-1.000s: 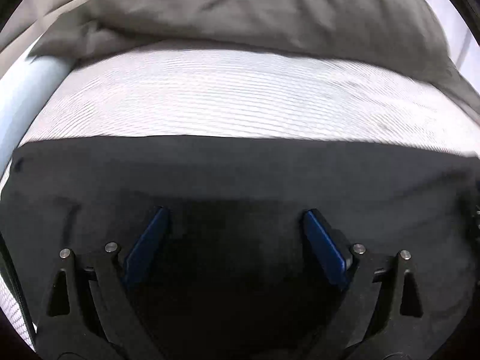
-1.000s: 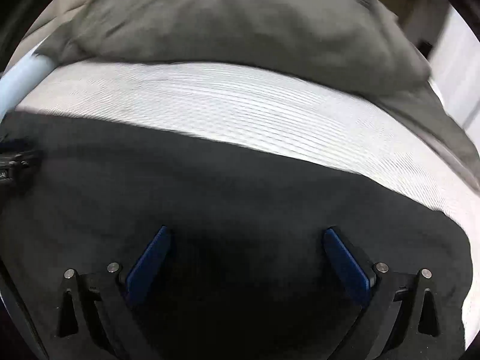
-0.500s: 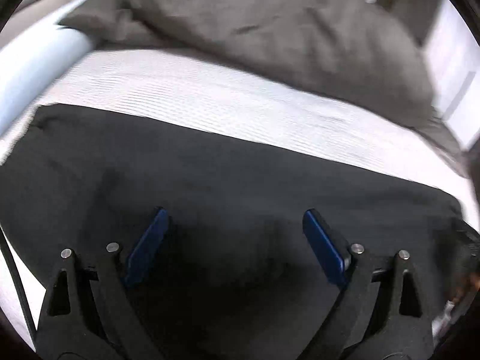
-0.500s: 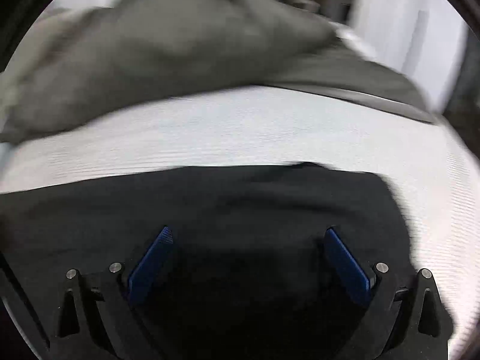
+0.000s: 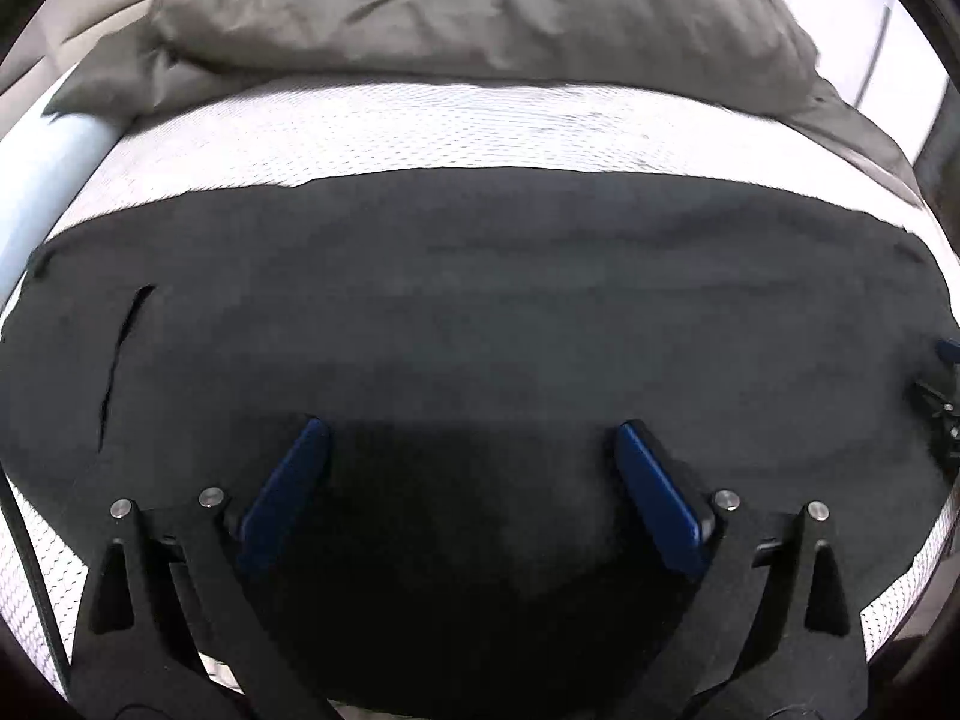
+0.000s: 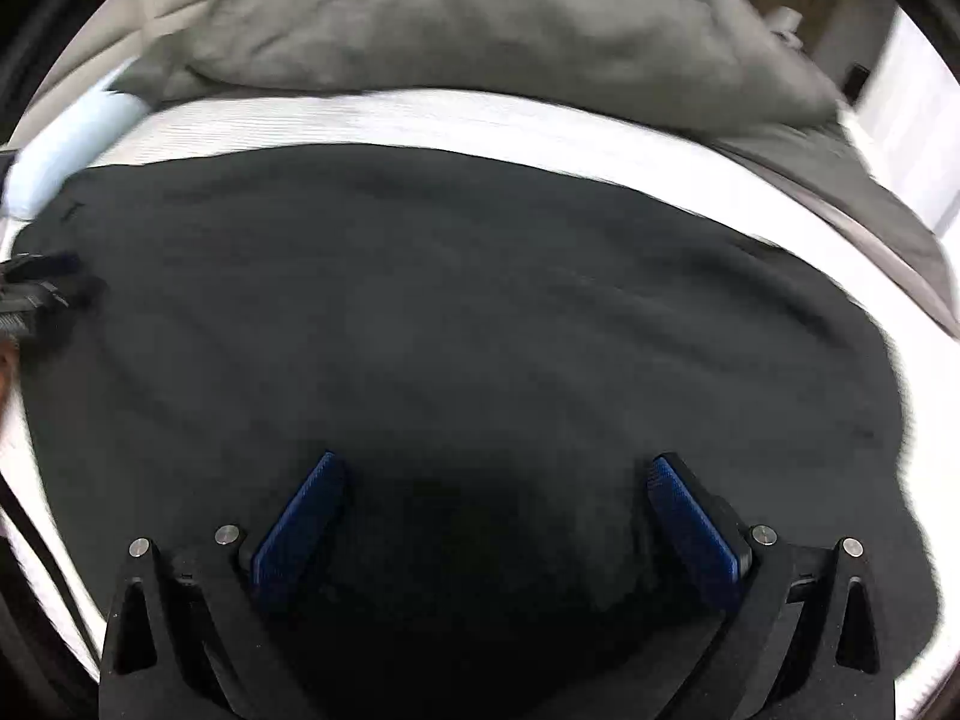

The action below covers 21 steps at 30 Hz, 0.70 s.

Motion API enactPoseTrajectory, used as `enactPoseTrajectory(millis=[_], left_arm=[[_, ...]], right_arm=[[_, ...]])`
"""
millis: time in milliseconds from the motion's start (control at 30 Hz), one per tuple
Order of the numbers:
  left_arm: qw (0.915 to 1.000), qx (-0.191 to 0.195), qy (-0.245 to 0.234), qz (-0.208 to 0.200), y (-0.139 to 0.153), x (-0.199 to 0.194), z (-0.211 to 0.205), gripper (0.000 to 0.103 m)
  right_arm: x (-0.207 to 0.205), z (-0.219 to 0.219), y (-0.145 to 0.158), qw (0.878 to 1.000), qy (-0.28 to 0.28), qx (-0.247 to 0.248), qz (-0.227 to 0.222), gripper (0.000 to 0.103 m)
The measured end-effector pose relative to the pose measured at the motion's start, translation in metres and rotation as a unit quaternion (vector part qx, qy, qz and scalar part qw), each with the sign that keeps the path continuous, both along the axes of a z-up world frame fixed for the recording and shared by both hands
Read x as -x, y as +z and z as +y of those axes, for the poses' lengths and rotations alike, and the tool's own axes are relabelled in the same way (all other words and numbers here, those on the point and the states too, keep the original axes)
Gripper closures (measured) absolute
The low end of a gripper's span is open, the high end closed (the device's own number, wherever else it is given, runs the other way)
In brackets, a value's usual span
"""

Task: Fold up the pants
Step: 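Press both open tools along the folded pants to flatten them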

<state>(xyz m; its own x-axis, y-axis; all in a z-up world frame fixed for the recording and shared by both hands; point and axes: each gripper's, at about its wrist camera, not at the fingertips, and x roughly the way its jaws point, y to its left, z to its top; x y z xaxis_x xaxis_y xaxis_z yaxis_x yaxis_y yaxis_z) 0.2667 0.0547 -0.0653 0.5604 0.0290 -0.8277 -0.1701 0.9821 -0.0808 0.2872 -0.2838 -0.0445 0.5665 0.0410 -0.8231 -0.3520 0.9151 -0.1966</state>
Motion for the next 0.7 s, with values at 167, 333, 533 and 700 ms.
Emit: enactPoseTrajectory(millis=[167, 333, 533, 700], left_arm=[[1.0, -0.005, 0.008, 0.002, 0.0, 0.0, 0.006, 0.006], [0.9995, -0.015, 0.028, -0.008, 0.01, 0.001, -0.001, 0.006], [0.9984, 0.003, -0.052, -0.023, 0.026, 0.014, -0.04, 0.006], [0.9967, -0.012, -0.08, 0.005, 0.007, 0.008, -0.054, 0.006]], right_arm=[[0.007, -0.118, 0.016, 0.984, -0.173, 0.037, -0.022, 0.0], [0.017, -0.153, 0.023, 0.969, -0.245, -0.028, -0.024, 0.0], [0.033, -0.091, 0.048, 0.987, -0.137, 0.015, -0.084, 0.0], [0.037, -0.038, 0.033, 0.996, -0.051, 0.022, -0.07, 0.0]])
